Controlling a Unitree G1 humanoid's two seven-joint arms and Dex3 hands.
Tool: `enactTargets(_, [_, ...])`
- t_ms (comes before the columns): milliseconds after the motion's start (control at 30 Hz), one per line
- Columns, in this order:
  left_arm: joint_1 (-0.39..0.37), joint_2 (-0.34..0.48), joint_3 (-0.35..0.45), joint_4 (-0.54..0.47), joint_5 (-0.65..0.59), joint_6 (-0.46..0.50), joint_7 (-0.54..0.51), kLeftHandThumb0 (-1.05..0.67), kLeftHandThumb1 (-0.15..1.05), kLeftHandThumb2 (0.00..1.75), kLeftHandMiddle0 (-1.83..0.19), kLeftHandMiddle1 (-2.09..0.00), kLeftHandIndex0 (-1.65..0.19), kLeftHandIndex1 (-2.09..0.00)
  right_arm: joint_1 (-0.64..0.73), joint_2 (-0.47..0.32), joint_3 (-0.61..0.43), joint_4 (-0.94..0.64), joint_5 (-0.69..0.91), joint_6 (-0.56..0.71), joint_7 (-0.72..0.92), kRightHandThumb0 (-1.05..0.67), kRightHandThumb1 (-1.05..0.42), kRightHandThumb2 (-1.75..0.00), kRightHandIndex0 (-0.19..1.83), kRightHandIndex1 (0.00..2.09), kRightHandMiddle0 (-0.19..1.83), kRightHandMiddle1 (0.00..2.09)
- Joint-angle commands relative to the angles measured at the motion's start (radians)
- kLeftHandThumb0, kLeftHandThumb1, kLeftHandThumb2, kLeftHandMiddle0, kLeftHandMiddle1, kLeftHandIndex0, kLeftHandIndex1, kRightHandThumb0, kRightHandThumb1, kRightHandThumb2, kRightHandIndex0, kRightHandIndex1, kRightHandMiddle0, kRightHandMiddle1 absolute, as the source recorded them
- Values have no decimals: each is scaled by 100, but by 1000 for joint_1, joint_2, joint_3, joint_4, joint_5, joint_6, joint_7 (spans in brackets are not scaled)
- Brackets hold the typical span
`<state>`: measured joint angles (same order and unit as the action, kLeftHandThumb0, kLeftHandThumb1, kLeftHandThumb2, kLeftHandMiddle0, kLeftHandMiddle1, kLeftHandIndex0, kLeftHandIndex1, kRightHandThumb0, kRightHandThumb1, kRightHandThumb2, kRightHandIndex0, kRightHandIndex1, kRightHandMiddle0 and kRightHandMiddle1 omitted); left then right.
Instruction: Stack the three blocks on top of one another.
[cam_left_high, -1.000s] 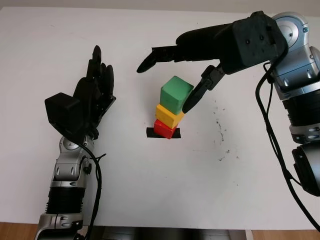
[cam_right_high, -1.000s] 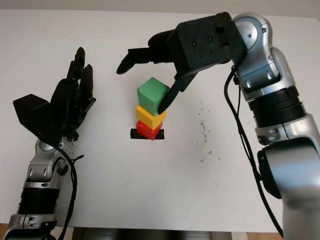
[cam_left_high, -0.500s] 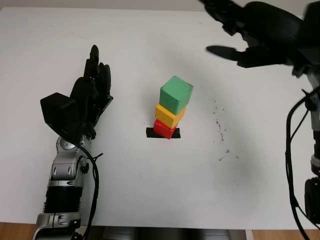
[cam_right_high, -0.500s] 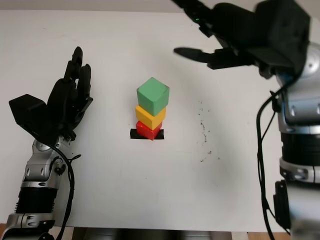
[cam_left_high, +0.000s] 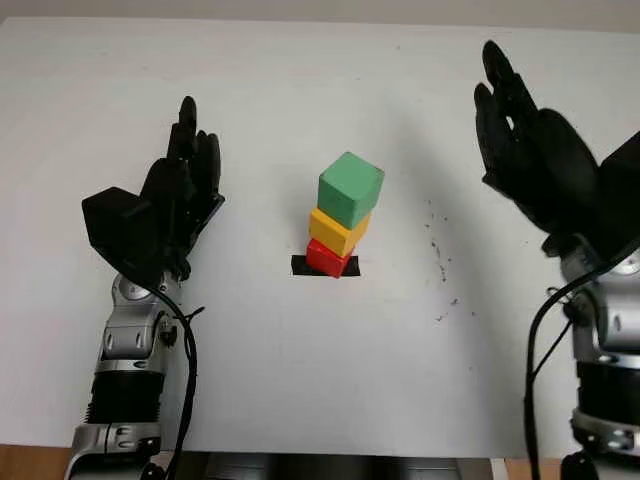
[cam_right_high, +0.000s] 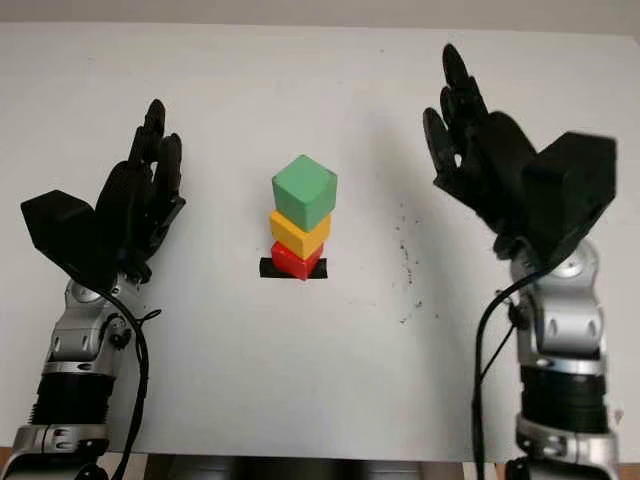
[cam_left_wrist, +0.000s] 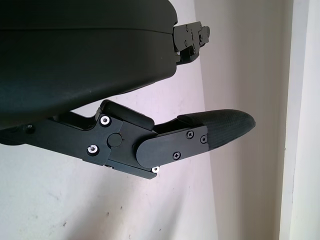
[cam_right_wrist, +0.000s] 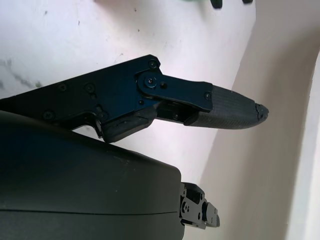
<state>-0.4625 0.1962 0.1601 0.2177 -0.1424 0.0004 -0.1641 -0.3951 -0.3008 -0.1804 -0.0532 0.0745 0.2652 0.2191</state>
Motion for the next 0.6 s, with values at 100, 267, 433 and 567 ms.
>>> enactTargets(100, [-3, 13, 3, -6, -2, -3, -10, -74, 105, 66, 17, -5, 17, -5, 21, 69, 15, 2, 6, -39, -64, -77, -105, -72, -19, 0, -19, 0])
enactTargets(267, [2, 7, 5, -11, -5, -6, -9, -75, 105, 66, 17, -5, 17, -5, 27, 120, 12, 12, 20, -67, -120, -79, -105, -68, -19, 0, -19, 0])
enactTargets(433, [5, 7, 7, -19, -14, 0, -14, -75, 105, 66, 18, -5, 18, -5, 42, 155, 12, 23, 47, -84, -132, -81, -105, -64, -19, 0, -19, 0])
enactTargets(567, [9, 8, 6, -26, -20, 1, -16, -75, 105, 66, 18, -5, 17, -5, 58, 162, 22, 16, 45, -82, -139, -81, -105, -62, -19, 0, -19, 0])
